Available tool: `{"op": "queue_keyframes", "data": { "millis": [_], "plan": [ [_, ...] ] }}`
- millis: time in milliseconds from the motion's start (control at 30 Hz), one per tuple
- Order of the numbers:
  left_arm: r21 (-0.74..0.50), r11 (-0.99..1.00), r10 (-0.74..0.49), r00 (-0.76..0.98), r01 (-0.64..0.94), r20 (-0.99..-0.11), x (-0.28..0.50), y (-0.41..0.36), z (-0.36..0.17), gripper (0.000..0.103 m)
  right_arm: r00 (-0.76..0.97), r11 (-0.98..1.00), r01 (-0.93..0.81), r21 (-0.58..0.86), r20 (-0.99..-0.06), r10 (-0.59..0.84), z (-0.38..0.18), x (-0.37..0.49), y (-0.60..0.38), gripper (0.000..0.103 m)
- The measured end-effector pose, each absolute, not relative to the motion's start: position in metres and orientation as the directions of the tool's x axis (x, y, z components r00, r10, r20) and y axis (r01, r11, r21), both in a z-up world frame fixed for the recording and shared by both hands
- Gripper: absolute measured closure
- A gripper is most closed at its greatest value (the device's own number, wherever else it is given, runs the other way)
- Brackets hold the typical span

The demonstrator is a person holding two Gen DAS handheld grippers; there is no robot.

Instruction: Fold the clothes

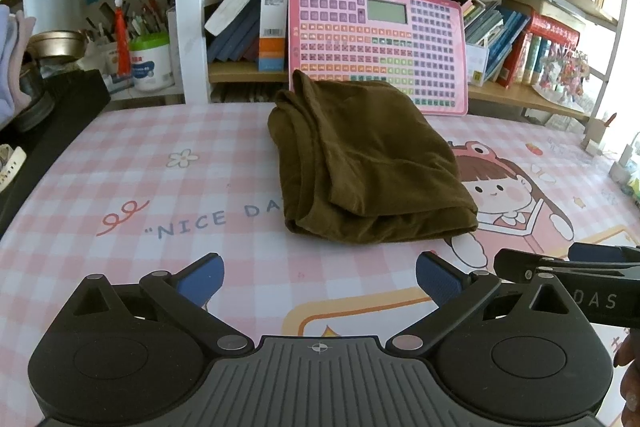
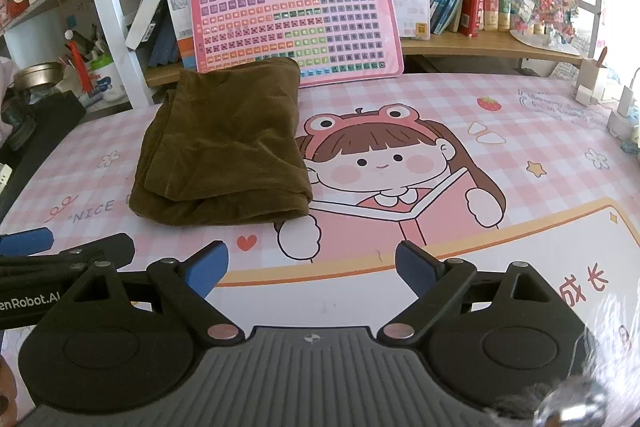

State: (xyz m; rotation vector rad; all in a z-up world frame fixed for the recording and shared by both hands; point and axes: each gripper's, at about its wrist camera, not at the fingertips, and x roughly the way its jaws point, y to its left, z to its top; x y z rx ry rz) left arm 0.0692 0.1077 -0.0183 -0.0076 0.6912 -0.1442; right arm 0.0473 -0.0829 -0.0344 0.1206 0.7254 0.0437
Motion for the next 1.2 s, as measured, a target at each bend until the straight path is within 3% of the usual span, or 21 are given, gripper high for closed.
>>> {"op": "queue_keyframes", "data": {
  "millis": [1200],
  "plan": [
    [-0.071, 0.991, -0.136, 0.760, 0.118, -0.635, 0.0661, 0.1096, -0.0211, 0.000, 0.739, 0.993, 0.001, 0.119, -0.669, 0.080, -0.0367, 0.0452, -0.0809, 0.012]
  ]
}}
